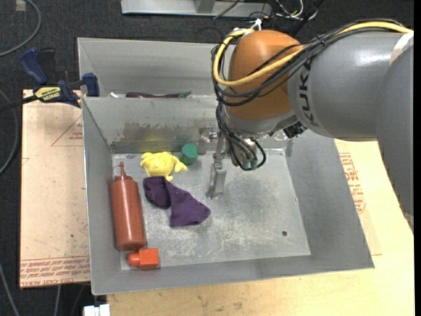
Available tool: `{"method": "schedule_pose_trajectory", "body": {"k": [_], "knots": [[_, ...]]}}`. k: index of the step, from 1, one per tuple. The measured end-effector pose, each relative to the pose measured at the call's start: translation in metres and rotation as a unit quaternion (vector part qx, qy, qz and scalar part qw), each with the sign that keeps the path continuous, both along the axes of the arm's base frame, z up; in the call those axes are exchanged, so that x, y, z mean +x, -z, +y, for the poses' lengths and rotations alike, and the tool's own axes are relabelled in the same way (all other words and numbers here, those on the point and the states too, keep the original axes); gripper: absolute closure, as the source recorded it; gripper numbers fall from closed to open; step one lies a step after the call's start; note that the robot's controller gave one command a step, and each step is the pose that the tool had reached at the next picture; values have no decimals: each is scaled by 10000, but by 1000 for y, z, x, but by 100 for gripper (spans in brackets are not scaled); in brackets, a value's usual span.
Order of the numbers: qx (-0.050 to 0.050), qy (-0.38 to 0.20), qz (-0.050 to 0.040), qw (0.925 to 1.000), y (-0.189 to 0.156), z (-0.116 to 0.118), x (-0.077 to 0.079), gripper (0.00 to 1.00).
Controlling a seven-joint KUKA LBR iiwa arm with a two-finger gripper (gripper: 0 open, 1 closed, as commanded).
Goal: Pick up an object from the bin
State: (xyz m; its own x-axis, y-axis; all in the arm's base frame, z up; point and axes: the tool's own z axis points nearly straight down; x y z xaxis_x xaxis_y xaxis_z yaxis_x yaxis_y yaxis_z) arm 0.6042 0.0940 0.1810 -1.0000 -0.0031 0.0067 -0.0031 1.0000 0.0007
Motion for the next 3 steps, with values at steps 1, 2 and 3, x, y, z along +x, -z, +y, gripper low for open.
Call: {"method": "schedule_pose_trajectory", "body": {"k": [1, 2, 3], "knots": [[4, 8, -40, 10000, -5, 0, 2, 0], [8, -90, -70, 9999, 40, 22, 16, 0], [11, -257, -50, 9997, 95, 29, -16, 0]]}}
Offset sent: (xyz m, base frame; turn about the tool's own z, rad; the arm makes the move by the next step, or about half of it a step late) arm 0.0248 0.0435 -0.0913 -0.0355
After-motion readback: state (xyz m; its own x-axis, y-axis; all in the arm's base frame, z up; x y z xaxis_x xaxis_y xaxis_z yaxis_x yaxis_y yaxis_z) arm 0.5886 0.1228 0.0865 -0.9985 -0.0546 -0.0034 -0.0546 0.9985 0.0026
